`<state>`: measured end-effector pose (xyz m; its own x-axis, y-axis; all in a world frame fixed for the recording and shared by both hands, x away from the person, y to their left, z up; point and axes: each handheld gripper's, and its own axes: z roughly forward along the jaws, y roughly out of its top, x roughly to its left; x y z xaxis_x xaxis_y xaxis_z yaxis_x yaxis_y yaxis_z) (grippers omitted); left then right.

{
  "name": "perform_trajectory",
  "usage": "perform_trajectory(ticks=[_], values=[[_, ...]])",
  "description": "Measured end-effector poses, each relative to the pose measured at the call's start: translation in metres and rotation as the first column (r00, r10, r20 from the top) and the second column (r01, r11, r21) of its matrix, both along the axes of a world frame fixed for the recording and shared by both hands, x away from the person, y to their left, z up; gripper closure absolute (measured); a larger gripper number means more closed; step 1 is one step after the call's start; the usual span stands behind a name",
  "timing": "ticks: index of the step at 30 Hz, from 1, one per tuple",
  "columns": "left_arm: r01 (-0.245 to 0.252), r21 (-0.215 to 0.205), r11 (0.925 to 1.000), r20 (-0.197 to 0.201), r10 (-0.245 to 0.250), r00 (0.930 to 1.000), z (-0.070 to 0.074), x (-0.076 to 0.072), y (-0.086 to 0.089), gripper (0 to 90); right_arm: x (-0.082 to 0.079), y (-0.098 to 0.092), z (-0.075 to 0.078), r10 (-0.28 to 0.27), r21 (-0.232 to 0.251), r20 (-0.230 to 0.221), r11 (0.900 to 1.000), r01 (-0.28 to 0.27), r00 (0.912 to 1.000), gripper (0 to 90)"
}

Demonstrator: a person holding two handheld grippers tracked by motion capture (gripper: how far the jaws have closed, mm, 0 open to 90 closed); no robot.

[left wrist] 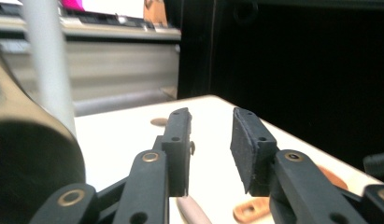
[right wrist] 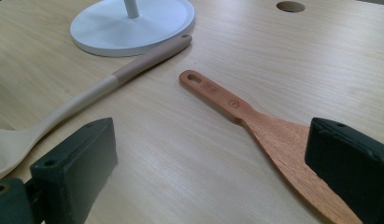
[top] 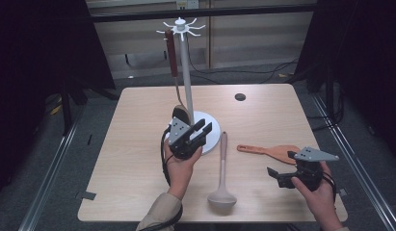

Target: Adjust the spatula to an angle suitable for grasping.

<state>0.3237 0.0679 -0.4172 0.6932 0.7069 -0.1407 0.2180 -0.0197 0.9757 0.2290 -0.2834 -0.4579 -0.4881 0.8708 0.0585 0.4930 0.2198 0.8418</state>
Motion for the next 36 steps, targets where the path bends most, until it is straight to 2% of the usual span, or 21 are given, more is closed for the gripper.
perform_trajectory(ticks=[2, 4, 6, 12, 15, 16, 17, 19, 21, 22, 23, 26, 28, 30, 31, 32, 33, 34, 35, 36], values=[[0.013, 0.03, 0.9995, -0.028, -0.012, 0.9995, -0.006, 0.0, -0.003, 65.0, 0.0, 0.0, 0.0, 0.002, -0.003, 0.0, 1.0, -0.002, 1.0, 1.5], [0.026, 0.042, 0.9988, -0.056, -0.023, 0.9982, -0.011, 0.001, -0.005, 63.6, 0.0, 0.0, 0.0, -0.002, 0.001, -0.001, 1.0, 0.002, 1.0, 1.5], [0.025, 0.047, 0.9986, -0.064, -0.021, 0.9977, -0.013, 0.001, -0.006, 63.6, 0.0, -0.001, 0.0, -0.003, -0.001, -0.001, 1.0, 0.003, 1.0, 1.5], [0.054, 0.095, 0.994, -0.128, -0.042, 0.9909, -0.024, 0.004, -0.012, 60.4, 0.0, -0.001, 0.0, -0.002, -0.001, -0.001, 1.0, 0.002, 1.0, 1.4], [0.08, 0.116, 0.9901, -0.184, -0.057, 0.9812, -0.03, 0.006, -0.016, 59.3, 0.0, -0.001, 0.0, -0.004, -0.002, -0.002, 1.0, 0.004, 1.0, 1.5], [0.094, 0.144, 0.9851, -0.214, -0.061, 0.9749, -0.035, 0.007, -0.018, 59.2, 0.0, -0.001, 0.0, -0.003, -0.002, -0.003, 1.0, 0.003, 1.0, 1.4], [0.094, 0.144, 0.9851, -0.214, -0.061, 0.9749, -0.035, 0.007, -0.018, 58.8, 0.0, -0.001, 0.0, -0.001, -0.003, -0.001, 1.0, 0.001, 1.0, 1.5], [0.111, 0.167, 0.9797, -0.258, -0.066, 0.964, -0.04, 0.009, -0.021, 58.3, 0.0, -0.001, 0.0, 0.0, -0.004, -0.002, 1.0, 0.0, 1.0, 1.5], [0.133, 0.187, 0.9734, -0.285, -0.076, 0.9556, -0.045, 0.01, -0.022, 57.7, 0.0, -0.001, 0.0, 0.001, -0.004, -0.003, 1.0, -0.001, 1.0, 1.5], [0.152, 0.189, 0.9701, -0.311, -0.088, 0.9462, -0.049, 0.01, -0.025, 56.8, 0.0, -0.001, 0.0, 0.002, -0.004, -0.004, 1.0, -0.002, 1.0, 1.5], [0.152, 0.189, 0.9701, -0.311, -0.088, 0.9462, -0.049, 0.01, -0.025, 56.3, 0.0, -0.001, 0.0, 0.002, -0.004, -0.004, 1.0, -0.002, 1.0, 1.5], [0.179, 0.232, 0.9561, -0.344, -0.092, 0.9346, -0.055, 0.009, -0.028, 55.4, 0.0, -0.001, -0.001, -0.002, -0.004, -0.002, 1.0, 0.002, 1.0, 1.5], [0.182, 0.247, 0.9518, -0.359, -0.085, 0.9296, -0.058, 0.008, -0.031, 55.3, 0.0, -0.001, -0.001, -0.003, -0.006, -0.004, 1.0, 0.003, 1.0, 1.4], [0.182, 0.245, 0.9523, -0.38, -0.078, 0.9216, -0.062, 0.008, -0.033, 55.4, 0.0, -0.001, -0.001, -0.002, -0.005, -0.003, 1.0, 0.002, 1.0, 1.5], [0.183, 0.254, 0.9498, -0.389, -0.073, 0.9184, -0.064, 0.007, -0.034, 55.5, 0.0, -0.001, -0.001, -0.001, -0.005, -0.003, 1.0, 0.001, 1.0, 1.5], [0.189, 0.279, 0.9415, -0.398, -0.066, 0.9151, -0.066, 0.007, -0.034, 55.5, 0.0, -0.001, -0.001, -0.001, -0.005, -0.003, 1.0, 0.001, 1.0, 1.4], [0.195, 0.282, 0.9396, -0.403, -0.068, 0.9126, -0.067, 0.007, -0.035, 55.5, 0.0, -0.001, -0.001, -0.001, -0.006, -0.002, 1.0, 0.001, 1.0, 1.5], [0.185, 0.274, 0.9435, -0.409, -0.06, 0.9105, -0.069, 0.007, -0.037, 55.4, 0.0, -0.001, -0.001, -0.001, -0.006, -0.002, 1.0, 0.001, 1.0, 1.5], [0.198, 0.293, 0.9354, -0.415, -0.062, 0.9075, -0.07, 0.007, -0.037, 55.1, 0.0, -0.001, -0.001, -0.001, -0.007, -0.003, 1.0, 0.001, 1.0, 1.5], [0.202, 0.292, 0.9346, -0.421, -0.064, 0.9048, -0.071, 0.007, -0.038, 54.4, 0.0, -0.001, -0.001, -0.003, -0.006, -0.005, 1.0, 0.003, 1.0, 1.5]])
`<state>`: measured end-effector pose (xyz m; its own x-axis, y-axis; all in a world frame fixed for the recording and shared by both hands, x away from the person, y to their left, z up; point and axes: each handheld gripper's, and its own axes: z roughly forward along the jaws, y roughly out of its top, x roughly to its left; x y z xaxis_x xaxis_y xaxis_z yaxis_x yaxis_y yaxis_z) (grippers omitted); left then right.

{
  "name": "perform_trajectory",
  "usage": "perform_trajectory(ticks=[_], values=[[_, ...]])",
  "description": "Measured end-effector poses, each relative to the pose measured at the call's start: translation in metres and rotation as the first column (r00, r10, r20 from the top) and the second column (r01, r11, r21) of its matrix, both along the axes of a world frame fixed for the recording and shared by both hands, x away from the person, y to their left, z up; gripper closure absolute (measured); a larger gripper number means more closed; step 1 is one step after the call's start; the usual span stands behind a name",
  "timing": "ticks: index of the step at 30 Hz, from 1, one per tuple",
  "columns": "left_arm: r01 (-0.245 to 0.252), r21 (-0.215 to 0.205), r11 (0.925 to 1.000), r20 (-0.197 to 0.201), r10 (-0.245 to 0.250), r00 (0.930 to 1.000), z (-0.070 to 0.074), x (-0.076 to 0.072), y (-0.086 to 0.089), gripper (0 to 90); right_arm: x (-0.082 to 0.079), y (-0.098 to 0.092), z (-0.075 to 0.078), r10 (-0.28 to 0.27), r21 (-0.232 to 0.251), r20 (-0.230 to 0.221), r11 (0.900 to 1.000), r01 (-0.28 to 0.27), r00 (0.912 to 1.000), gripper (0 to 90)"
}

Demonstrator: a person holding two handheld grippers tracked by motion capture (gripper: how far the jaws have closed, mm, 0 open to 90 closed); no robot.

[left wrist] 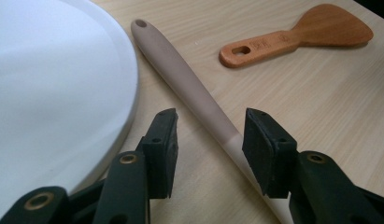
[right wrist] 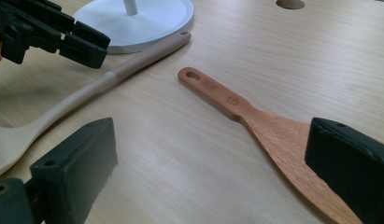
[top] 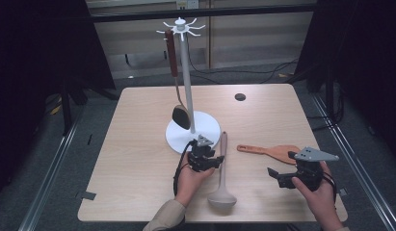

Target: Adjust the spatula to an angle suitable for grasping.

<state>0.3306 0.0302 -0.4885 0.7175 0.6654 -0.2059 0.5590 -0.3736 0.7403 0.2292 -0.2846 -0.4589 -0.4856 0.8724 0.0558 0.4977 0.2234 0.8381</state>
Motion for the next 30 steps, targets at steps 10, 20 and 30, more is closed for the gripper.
perform_trajectory(ticks=[10, 20, 30], values=[[0.011, 0.022, 0.9997, -0.043, -0.01, 0.999, -0.005, -0.001, -0.01, 49.1, 0.0, -0.001, 0.0, -0.004, 0.005, -0.004, 1.0, 0.005, 1.0, 1.5], [0.038, 0.047, 0.9982, -0.082, -0.034, 0.9961, -0.01, -0.004, -0.02, 49.8, 0.0, -0.001, 0.0, 0.002, 0.001, 0.001, 1.0, -0.002, 1.0, 1.5], [0.043, 0.068, 0.9968, -0.095, -0.036, 0.9948, -0.008, -0.003, -0.023, 53.8, 0.0, -0.002, 0.001, 0.002, 0.002, 0.0, 1.0, -0.002, 1.0, 1.5]])
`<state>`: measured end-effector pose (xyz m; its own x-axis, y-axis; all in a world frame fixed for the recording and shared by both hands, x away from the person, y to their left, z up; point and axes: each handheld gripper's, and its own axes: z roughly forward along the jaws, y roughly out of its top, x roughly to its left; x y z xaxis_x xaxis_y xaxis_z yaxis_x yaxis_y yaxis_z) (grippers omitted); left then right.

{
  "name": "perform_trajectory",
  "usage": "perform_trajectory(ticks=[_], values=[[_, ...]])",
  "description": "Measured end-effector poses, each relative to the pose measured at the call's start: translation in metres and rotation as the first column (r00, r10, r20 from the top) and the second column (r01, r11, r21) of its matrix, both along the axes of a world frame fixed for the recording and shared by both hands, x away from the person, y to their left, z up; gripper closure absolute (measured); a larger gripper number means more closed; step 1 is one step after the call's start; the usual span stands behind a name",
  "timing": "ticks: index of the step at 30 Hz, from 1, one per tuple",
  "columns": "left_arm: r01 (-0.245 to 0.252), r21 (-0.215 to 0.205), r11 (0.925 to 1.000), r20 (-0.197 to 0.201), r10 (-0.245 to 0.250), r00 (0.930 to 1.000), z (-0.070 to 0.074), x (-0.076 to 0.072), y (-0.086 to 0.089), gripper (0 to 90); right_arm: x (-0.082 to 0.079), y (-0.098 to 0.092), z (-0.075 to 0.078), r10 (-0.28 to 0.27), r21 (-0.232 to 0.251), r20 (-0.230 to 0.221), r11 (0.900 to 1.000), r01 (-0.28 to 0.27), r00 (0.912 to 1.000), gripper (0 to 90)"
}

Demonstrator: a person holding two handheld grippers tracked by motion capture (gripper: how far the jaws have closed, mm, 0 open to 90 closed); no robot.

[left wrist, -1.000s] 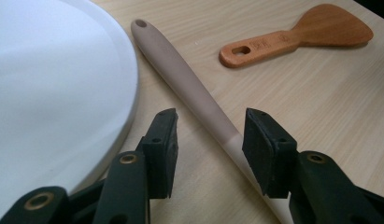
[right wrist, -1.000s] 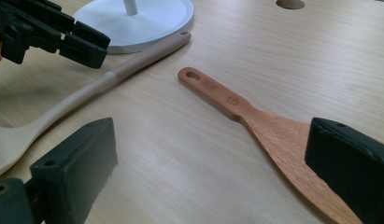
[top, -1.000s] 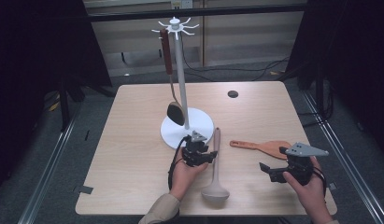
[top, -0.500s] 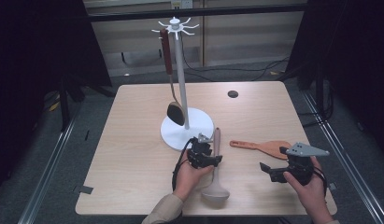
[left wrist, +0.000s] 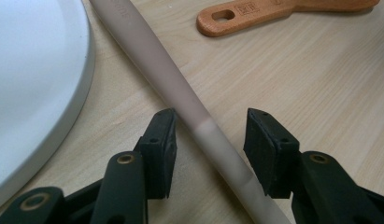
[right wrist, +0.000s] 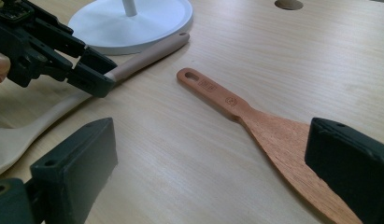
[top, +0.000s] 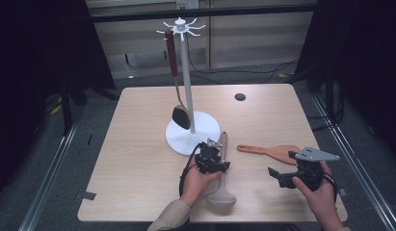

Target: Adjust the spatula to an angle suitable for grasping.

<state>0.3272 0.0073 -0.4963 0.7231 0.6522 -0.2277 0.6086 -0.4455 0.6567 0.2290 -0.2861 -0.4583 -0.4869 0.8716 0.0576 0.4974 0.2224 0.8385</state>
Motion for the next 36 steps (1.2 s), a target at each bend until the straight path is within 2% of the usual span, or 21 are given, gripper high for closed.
perform_trajectory(ticks=[3, 8, 9, 12, 18, 19, 20, 23, 27, 31, 35, 36], values=[[0.002, 0.006, 1.0, 0.002, -0.002, 1.0, 0.0, -0.001, 0.0, 56.5, 0.0, 0.0, 0.0, -0.003, 0.0, 0.001, 1.0, 0.003, 1.0, 1.5], [-0.049, 0.002, 0.9988, -0.024, 0.049, 0.9985, 0.002, -0.001, 0.0, 60.1, 0.0, 0.0, -0.001, -0.006, 0.007, -0.003, 1.0, 0.006, 1.0, 1.5], [-0.047, 0.016, 0.9988, -0.029, 0.047, 0.9985, 0.004, -0.001, 0.0, 60.8, 0.0, 0.0, -0.001, -0.007, 0.007, -0.005, 1.0, 0.007, 1.0, 1.5], [-0.057, 0.039, 0.9976, -0.028, 0.058, 0.9979, 0.007, 0.001, -0.001, 64.2, 0.0, 0.0, -0.001, -0.005, 0.007, -0.005, 1.0, 0.005, 1.0, 1.5], [-0.068, 0.041, 0.9969, -0.025, 0.069, 0.9973, 0.01, 0.004, 0.001, 69.5, 0.001, -0.001, -0.001, -0.004, 0.007, -0.004, 1.0, 0.004, 1.0, 1.5], [-0.073, 0.031, 0.9968, -0.026, 0.074, 0.9969, 0.01, 0.004, 0.0, 69.5, 0.001, -0.001, -0.001, -0.007, 0.007, -0.005, 1.0, 0.007, 1.0, 1.5], [-0.059, 0.045, 0.9972, -0.024, 0.06, 0.9979, 0.011, 0.005, 0.0, 69.8, 0.001, -0.002, -0.001, -0.008, 0.008, -0.006, 1.0, 0.008, 1.0, 1.5], [-0.062, 0.062, 0.9961, -0.021, 0.064, 0.9978, 0.011, 0.007, -0.001, 70.3, 0.001, -0.001, -0.001, -0.005, 0.006, -0.004, 1.0, 0.005, 1.0, 1.5], [-0.075, 0.044, 0.9962, -0.025, 0.076, 0.9968, 0.01, 0.006, 0.0, 70.2, 0.001, -0.001, -0.002, -0.005, 0.007, -0.005, 1.0, 0.005, 1.0, 1.5], [-0.074, 0.046, 0.9962, -0.025, 0.075, 0.9969, 0.01, 0.005, 0.0, 69.2, 0.001, -0.002, -0.002, -0.006, 0.009, -0.005, 1.0, 0.006, 1.0, 1.5], [-0.051, 0.068, 0.9964, -0.066, 0.056, 0.9962, 0.01, 0.005, -0.001, 65.9, 0.001, -0.001, -0.002, -0.006, 0.01, -0.01, 1.0, 0.006, 0.9999, 1.5], [-0.049, 0.071, 0.9963, -0.066, 0.054, 0.9964, 0.01, 0.005, -0.001, 65.2, 0.001, -0.002, -0.002, -0.006, 0.01, -0.011, 1.0, 0.006, 0.9999, 1.5]])
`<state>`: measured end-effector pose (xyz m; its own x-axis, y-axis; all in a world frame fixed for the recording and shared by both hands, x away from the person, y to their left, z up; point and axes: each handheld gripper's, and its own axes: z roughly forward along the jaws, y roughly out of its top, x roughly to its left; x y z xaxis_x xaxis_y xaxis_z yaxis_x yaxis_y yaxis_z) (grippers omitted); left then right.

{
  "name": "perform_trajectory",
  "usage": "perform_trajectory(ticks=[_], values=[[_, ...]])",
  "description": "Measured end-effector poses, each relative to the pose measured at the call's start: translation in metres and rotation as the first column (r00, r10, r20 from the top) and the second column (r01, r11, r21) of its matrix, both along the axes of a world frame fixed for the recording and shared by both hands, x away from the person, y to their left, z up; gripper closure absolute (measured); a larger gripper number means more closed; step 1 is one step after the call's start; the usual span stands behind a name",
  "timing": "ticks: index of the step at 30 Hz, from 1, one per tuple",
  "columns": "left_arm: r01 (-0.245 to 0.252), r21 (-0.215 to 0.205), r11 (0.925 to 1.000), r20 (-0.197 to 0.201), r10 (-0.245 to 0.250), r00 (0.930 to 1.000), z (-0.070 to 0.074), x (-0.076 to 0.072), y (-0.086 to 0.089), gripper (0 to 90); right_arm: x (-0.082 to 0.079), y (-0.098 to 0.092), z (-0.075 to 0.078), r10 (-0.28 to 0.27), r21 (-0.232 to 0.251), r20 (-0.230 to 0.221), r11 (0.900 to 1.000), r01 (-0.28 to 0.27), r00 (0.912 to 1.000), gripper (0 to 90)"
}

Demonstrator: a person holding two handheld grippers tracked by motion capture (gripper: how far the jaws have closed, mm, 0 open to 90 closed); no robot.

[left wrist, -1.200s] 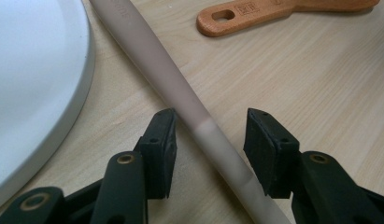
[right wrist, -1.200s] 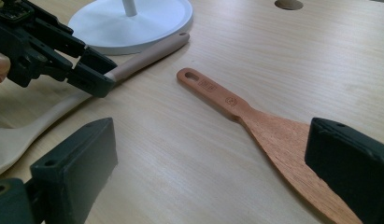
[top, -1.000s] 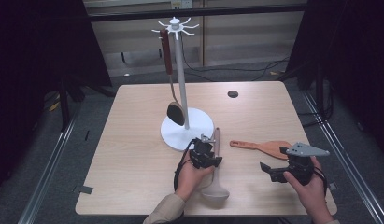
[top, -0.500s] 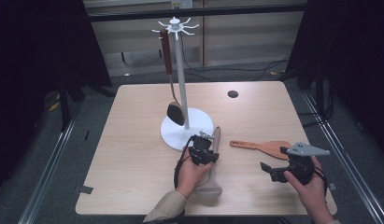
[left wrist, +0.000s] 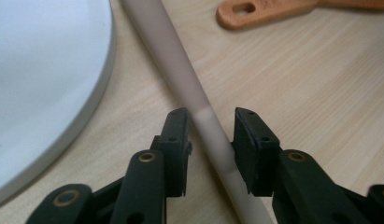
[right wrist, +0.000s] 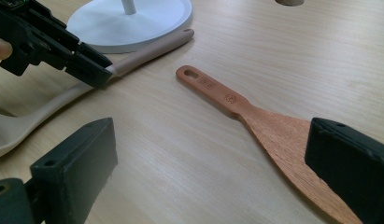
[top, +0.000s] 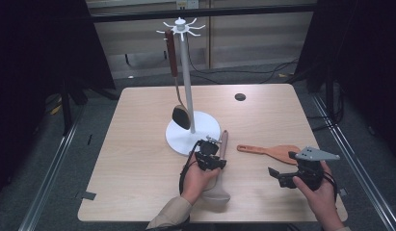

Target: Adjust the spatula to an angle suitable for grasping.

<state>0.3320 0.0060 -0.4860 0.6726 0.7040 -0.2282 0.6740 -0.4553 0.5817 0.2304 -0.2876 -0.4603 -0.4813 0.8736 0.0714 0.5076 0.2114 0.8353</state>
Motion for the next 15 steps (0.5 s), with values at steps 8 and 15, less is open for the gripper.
perform_trajectory(ticks=[8, 15], values=[[0.005, 0.027, 0.9996, -0.008, -0.005, 1.0, -0.0009, -0.0037, -0.0025, 63.9, -0.0001, -0.0004, 0.0006, 0.0, 0.0, 0.003, 1.0, 0.0, 1.0, 1.5], [-0.032, 0.039, 0.9987, -0.026, 0.033, 0.9991, 0.0026, -0.0049, -0.0024, 67.7, -0.0003, -0.0002, 0.0007, -0.001, -0.001, 0.002, 1.0, 0.001, 1.0, 1.5]])
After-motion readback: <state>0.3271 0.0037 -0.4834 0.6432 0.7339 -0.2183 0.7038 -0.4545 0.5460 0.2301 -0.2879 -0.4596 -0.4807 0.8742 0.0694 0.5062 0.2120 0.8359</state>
